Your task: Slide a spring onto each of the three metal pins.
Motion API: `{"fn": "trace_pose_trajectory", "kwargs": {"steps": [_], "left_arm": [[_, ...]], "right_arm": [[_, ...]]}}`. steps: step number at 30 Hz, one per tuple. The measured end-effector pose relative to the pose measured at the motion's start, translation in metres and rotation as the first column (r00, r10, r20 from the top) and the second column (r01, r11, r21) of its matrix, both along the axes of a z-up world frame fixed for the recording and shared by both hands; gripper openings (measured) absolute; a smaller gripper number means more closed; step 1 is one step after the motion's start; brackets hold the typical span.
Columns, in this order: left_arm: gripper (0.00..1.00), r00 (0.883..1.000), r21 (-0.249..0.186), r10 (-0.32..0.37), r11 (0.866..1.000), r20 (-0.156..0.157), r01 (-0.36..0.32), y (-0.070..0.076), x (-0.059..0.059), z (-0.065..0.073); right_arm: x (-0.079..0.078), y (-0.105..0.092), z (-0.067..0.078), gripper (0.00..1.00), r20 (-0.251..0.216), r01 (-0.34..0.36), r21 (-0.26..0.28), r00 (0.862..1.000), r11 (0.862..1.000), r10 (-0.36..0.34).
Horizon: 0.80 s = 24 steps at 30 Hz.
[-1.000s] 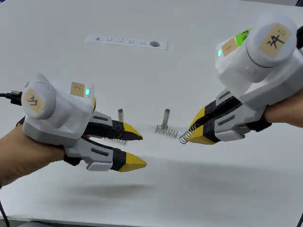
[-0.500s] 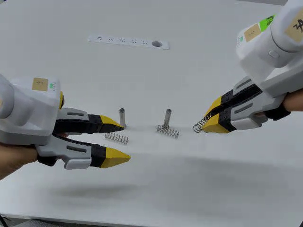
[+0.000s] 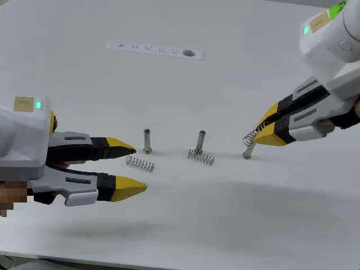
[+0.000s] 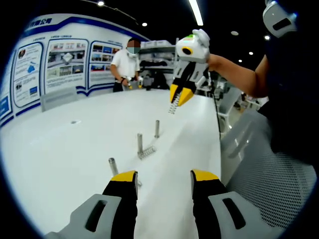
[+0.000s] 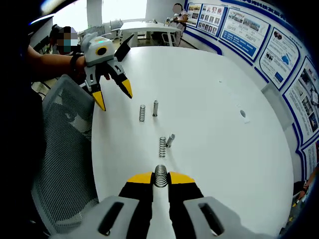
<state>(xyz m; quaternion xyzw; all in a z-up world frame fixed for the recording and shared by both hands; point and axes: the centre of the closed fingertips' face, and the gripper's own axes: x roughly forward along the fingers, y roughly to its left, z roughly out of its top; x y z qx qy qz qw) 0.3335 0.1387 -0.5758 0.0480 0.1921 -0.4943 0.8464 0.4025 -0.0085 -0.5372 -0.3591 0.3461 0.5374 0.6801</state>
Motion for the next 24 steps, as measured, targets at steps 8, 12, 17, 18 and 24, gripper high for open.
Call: {"fn": "trace_pose_trajectory", "kwargs": {"steps": [8,12,17,18,24], "left_arm": [[0.46,1.000,-0.013,0.031,0.999,0.004,-0.031,0.005,0.000,0.000],[0.47,0.999,-0.017,0.041,0.999,0.005,-0.041,0.006,0.000,0.001],[0.49,0.999,-0.018,0.053,0.998,0.004,-0.053,0.007,0.001,0.000],[0.49,0.998,-0.019,0.056,0.998,0.003,-0.056,0.008,0.002,0.000],[0.50,0.998,-0.021,0.063,0.998,0.003,-0.063,0.008,0.002,-0.001]], "right_arm": [[0.021,-0.013,0.001,0.12,0.026,0.026,-0.047,0.999,0.999,-0.025],[0.030,-0.017,-0.003,0.12,0.028,0.030,-0.081,0.999,0.996,-0.028],[0.037,-0.020,-0.012,0.12,0.012,0.026,-0.123,1.000,0.992,-0.025],[0.039,-0.021,-0.015,0.12,0.009,0.021,-0.136,1.000,0.991,-0.019],[0.046,-0.022,-0.031,0.12,-0.009,0.007,-0.189,1.000,0.982,-0.009]]}}
